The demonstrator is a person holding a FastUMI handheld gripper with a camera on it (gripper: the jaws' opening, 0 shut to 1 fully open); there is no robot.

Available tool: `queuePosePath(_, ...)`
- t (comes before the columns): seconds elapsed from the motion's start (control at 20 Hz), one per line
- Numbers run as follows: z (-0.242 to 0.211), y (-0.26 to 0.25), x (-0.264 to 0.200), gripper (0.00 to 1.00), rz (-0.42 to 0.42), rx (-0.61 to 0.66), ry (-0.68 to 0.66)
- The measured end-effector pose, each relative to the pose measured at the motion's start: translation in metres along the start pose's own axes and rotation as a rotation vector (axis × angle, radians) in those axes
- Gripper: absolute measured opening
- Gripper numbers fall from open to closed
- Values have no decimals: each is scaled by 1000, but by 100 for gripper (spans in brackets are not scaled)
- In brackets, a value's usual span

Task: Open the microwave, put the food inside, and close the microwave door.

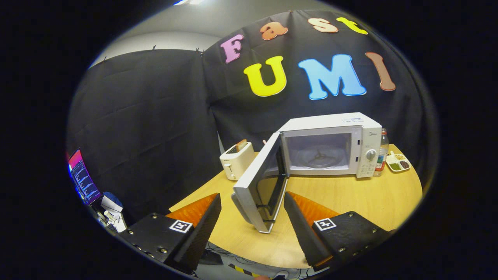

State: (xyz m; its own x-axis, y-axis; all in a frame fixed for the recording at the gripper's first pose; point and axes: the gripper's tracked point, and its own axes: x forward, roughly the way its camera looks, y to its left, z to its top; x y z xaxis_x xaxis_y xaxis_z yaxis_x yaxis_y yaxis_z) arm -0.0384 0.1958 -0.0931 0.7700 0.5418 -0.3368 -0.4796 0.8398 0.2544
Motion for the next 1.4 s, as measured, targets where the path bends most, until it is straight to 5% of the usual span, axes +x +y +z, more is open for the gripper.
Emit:
queuePosePath(0.75, -33, -168, -48, 98, -255, 232, 90)
queuePosePath(1.4, -136, -205, -52, 98, -234, 546, 398)
